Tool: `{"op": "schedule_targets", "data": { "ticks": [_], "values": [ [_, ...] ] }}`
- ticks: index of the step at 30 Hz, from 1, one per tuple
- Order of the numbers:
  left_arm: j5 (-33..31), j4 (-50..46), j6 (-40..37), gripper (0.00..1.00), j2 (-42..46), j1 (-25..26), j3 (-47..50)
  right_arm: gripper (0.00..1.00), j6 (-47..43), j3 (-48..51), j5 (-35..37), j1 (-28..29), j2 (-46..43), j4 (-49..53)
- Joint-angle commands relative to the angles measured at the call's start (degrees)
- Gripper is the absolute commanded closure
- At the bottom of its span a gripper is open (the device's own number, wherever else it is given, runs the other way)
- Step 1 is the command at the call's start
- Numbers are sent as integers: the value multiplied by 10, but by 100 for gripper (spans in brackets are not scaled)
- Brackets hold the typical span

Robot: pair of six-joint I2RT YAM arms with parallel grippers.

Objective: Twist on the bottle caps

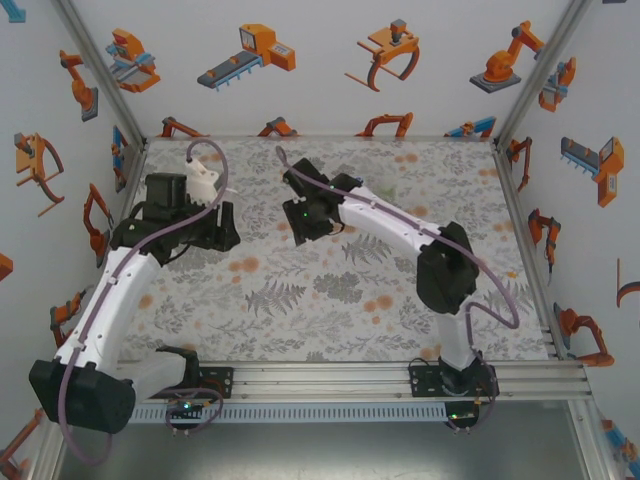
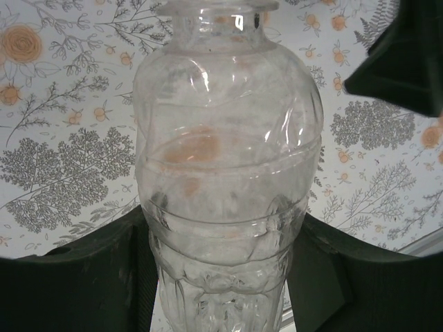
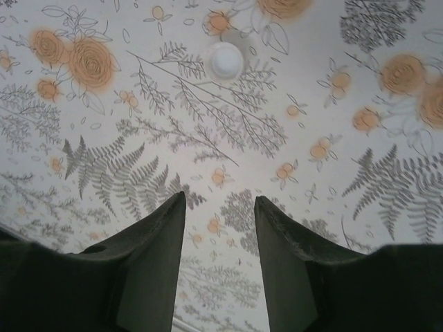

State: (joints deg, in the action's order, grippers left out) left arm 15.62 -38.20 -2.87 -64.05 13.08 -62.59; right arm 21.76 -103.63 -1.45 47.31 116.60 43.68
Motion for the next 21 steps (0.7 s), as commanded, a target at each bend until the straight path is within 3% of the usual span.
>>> {"op": "schedule_targets", "data": {
  "ticks": [1,10,21],
  "values": [
    [51,23,-27,100,11,-21,-2,54,13,-47,45,11,33,-13],
    [71,74,-10,100,32,-44,49,44,14,-123,105,20,134,-25],
    [78,116,15,100,75,-43,100,48,26,-166,103,18,208,-49]
  ]
}}
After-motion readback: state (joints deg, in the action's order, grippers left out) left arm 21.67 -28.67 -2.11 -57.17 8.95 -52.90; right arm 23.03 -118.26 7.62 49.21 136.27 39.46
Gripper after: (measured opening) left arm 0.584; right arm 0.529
